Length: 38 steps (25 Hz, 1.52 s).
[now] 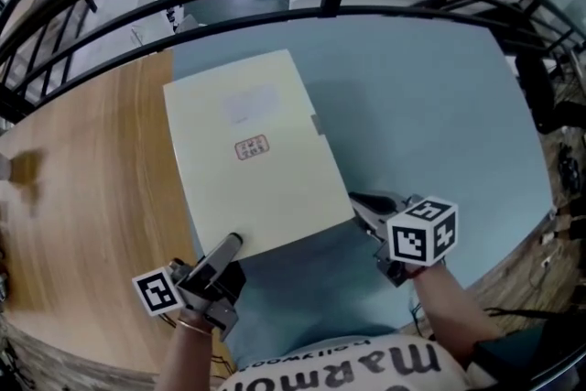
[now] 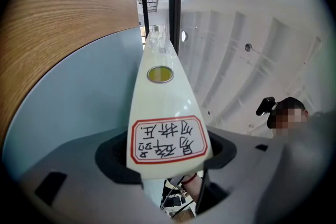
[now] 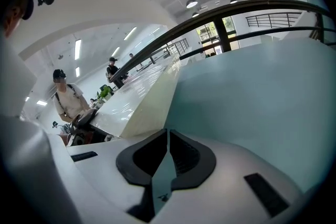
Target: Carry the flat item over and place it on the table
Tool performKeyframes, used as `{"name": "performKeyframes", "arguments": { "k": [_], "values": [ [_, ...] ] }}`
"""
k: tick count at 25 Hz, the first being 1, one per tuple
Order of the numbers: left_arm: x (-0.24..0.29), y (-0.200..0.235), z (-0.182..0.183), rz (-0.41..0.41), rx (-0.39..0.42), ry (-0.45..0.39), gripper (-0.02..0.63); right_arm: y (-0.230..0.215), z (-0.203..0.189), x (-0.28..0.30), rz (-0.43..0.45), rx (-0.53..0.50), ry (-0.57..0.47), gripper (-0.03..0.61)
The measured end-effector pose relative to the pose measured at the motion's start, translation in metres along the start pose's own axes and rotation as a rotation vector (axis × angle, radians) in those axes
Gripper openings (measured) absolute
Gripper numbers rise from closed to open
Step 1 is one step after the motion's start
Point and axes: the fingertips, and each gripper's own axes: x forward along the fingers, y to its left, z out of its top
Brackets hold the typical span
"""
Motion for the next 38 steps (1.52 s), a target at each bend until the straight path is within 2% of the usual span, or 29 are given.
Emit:
{"name": "performKeyframes", "arguments": {
  "k": [13, 22, 28, 31, 35, 38],
  "values": [
    [0.016, 0.023, 0.034, 0.004, 0.004, 0.052, 0.291, -0.014, 0.002, 0.028, -0.077, 0.031, 0.032, 0.041],
    [0.021, 0.03, 0.051, 0.019, -0.026, 0.074, 0.291, -0.013, 0.002, 0.035, -0.085, 0.057, 0.03, 0.041],
    [0.024, 0.032, 0.053, 0.083, -0.027, 0.119, 0.295, -0.013, -0.001, 0.036, -0.101, 0.068, 0.042, 0.041],
    [0.023, 0.033, 0.056, 0.089, -0.034, 0.105, 0.295, -0.011, 0.0, 0.038, -0.096, 0.069, 0.042, 0.041],
    [0.021, 0.035, 0.064, 0.088, -0.08, 0.034, 0.295, -0.005, -0.001, 0.037, -0.072, 0.062, 0.039, 0.041],
    [0.021, 0.035, 0.068, 0.106, -0.077, -0.01, 0.295, -0.003, -0.003, 0.037, -0.064, 0.056, 0.041, 0.041]
  ]
}}
